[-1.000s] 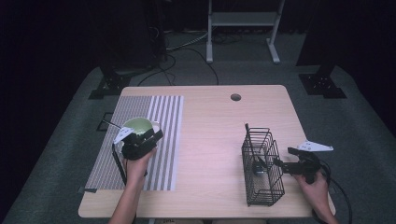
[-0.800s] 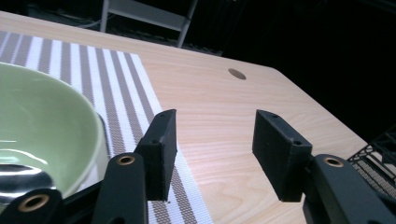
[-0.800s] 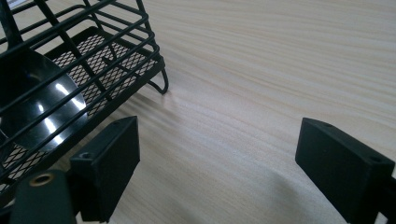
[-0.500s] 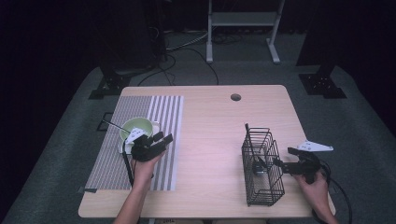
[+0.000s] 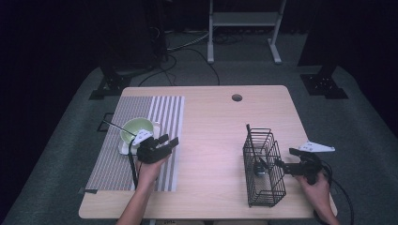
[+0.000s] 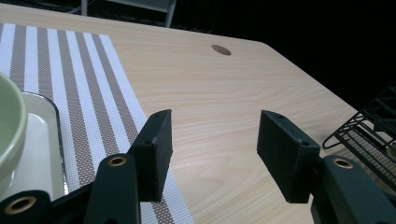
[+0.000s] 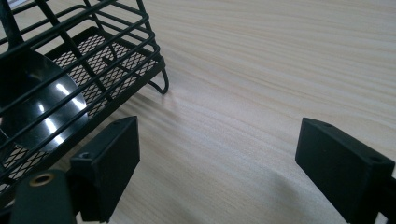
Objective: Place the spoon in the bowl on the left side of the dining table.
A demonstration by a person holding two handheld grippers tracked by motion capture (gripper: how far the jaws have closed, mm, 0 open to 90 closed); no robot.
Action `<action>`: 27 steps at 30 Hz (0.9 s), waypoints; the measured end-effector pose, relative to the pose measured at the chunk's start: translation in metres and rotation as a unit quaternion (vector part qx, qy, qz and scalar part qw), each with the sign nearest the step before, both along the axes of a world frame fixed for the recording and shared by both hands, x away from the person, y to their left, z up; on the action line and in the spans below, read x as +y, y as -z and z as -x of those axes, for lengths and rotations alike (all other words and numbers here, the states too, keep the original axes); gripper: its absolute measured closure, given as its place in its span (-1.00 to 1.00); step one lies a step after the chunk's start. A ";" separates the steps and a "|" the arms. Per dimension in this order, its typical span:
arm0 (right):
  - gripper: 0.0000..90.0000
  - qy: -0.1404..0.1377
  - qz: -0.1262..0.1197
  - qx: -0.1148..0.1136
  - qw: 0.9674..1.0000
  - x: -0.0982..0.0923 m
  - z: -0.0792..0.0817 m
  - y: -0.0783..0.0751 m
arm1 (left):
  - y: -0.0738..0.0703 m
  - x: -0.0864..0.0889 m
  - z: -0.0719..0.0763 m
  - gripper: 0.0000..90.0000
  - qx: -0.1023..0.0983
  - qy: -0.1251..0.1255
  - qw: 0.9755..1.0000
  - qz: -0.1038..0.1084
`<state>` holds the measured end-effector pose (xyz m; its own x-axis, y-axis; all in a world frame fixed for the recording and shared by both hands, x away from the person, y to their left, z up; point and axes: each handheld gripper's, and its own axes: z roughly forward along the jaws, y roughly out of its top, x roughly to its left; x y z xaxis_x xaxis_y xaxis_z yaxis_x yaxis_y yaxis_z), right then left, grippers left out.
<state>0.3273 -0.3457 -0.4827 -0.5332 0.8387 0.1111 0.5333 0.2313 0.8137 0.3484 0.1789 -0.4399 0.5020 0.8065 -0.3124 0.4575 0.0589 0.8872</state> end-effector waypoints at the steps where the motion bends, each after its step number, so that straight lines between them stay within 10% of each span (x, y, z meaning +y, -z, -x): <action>1: -0.71 0.000 0.000 0.000 1.000 0.000 0.000 0.000 | 0.000 -0.001 0.000 -0.01 0.001 0.001 1.000 -0.001; 27: -0.72 0.001 0.001 0.001 1.000 0.000 0.000 0.000 | 0.014 -0.031 0.001 -0.23 0.024 0.052 0.997 -0.051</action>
<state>0.3276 -0.3455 -0.4829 -0.5311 0.8402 0.1096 0.5351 0.2323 0.8123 0.3479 0.1479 -0.4544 0.5701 0.7801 -0.2577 0.4993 -0.0799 0.8627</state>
